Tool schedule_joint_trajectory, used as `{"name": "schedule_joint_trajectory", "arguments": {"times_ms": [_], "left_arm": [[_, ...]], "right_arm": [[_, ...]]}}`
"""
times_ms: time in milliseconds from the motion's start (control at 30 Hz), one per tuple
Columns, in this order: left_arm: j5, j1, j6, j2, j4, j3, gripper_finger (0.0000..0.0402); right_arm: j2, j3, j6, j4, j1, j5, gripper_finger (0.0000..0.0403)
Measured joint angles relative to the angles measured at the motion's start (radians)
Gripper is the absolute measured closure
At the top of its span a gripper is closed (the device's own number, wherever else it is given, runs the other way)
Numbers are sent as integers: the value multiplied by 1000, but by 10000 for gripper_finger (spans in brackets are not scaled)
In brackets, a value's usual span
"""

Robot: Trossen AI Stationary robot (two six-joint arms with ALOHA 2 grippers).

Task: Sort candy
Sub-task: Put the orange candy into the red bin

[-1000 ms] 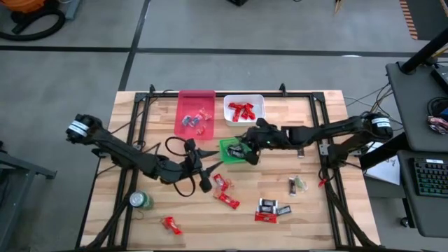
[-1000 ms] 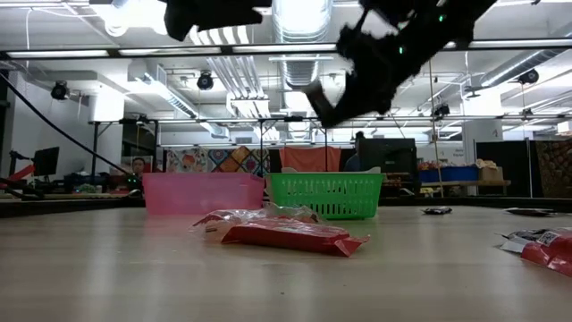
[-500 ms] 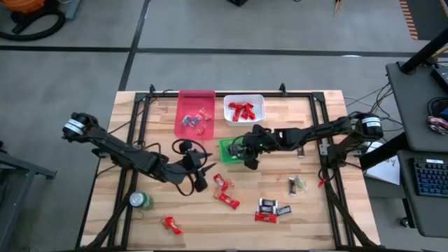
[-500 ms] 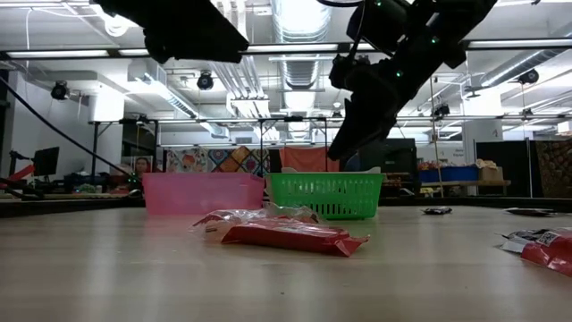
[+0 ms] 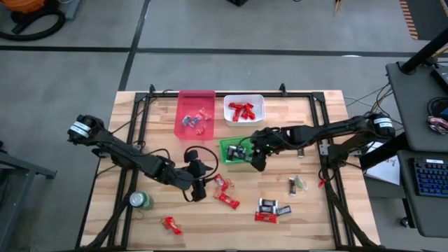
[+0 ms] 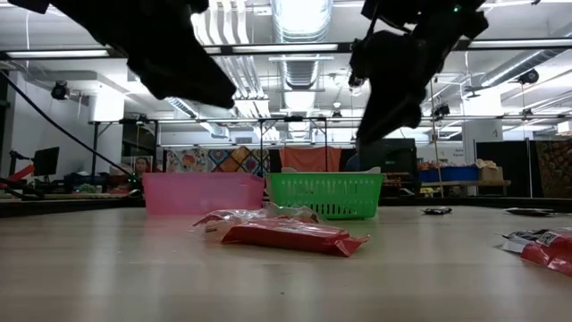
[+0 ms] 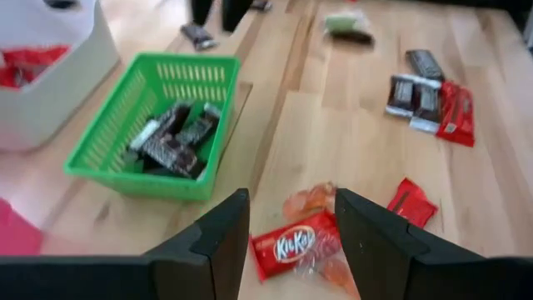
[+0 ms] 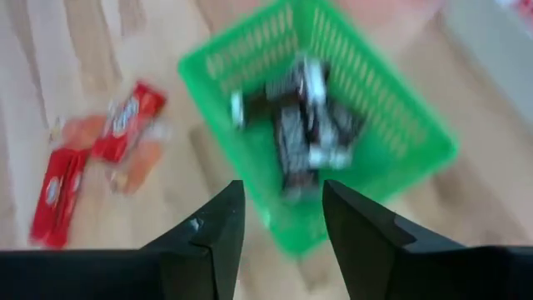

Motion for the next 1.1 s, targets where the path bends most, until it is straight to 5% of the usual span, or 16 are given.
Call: {"name": "schedule_joint_trajectory", "arguments": {"times_ms": [333,700,1100], "left_arm": [[47,-4,-88,74,-1,0,240],[108,-22,-552,219,-24,76,240],[129,-49,-640,479,-470,410,240]], "right_arm": [[-54,49,238,-367,61,-22,257],[-53,47,316,-411,155,-39,257],[-53,47,297,-413,156,-47,261]]}}
